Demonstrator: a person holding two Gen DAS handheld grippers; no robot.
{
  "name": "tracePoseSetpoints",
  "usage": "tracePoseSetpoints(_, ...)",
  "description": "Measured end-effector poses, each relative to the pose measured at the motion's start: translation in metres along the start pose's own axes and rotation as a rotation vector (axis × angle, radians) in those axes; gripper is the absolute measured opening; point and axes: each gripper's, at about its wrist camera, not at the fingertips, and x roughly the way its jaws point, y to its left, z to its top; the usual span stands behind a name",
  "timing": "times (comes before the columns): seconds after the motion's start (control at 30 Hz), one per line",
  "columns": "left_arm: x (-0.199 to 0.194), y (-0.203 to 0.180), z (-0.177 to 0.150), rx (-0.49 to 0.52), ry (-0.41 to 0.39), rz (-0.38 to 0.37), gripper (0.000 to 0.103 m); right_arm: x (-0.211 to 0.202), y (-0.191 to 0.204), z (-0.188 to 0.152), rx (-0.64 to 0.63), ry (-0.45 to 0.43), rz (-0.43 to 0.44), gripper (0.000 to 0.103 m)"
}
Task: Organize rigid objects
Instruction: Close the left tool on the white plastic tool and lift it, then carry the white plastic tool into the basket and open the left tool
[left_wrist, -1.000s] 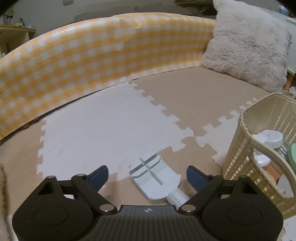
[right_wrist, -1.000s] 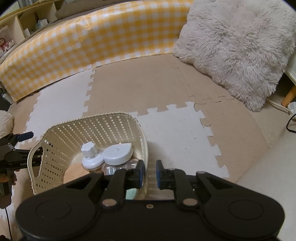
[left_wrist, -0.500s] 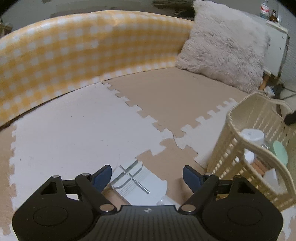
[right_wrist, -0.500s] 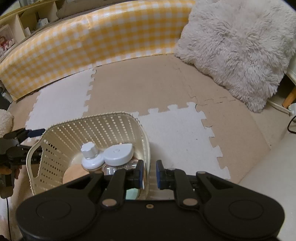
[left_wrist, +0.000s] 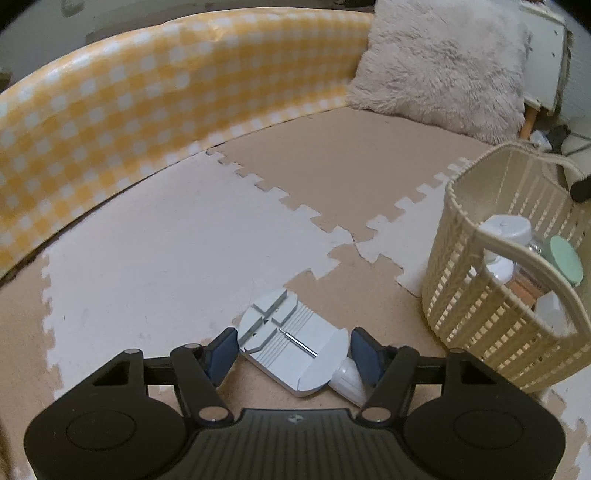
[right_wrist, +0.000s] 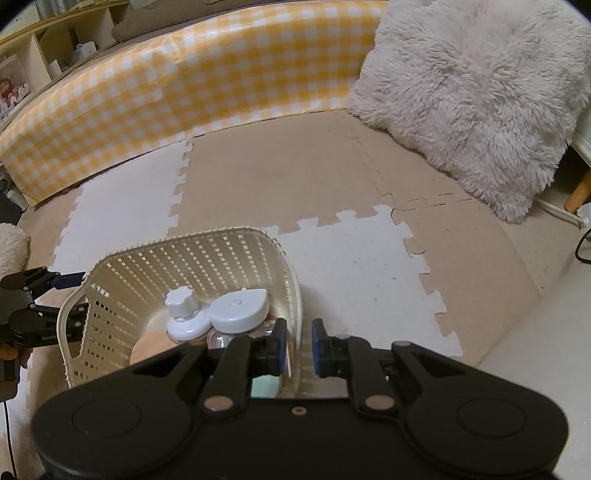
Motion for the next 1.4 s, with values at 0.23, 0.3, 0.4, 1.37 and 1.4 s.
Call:
tracePoseSetpoints(0.23, 0.001, 0.002, -0.001, -0.03, -0.011, 0.006, 0.065, 0.0, 0.001, 0.0, -0.003, 0.001, 0.001, 0.014)
tracePoseSetpoints(0.3, 0.001, 0.003, -0.001, -0.046, -0.012, 0.01, 0.065, 0.0, 0.001, 0.0, -0.003, 0.0, 0.002, 0.014)
tracePoseSetpoints(0.4, -0.001, 0.006, -0.001, -0.079, -0.013, 0.02, 0.065, 0.001, 0.0, 0.0, 0.0, 0.005, 0.001, 0.014)
tracePoseSetpoints(1.37, -0.044, 0.027, -0.008, -0.375, 0.242, 0.022, 0.065, 0.007, 0.002, 0.0, -0.011, 0.031, 0.008, 0.014)
tracePoseSetpoints(1.4, -0.047, 0.024, -0.01, -0.374, 0.253, 0.024, 0.065, 0.007, 0.001, -0.001, -0.011, 0.031, 0.01, 0.014)
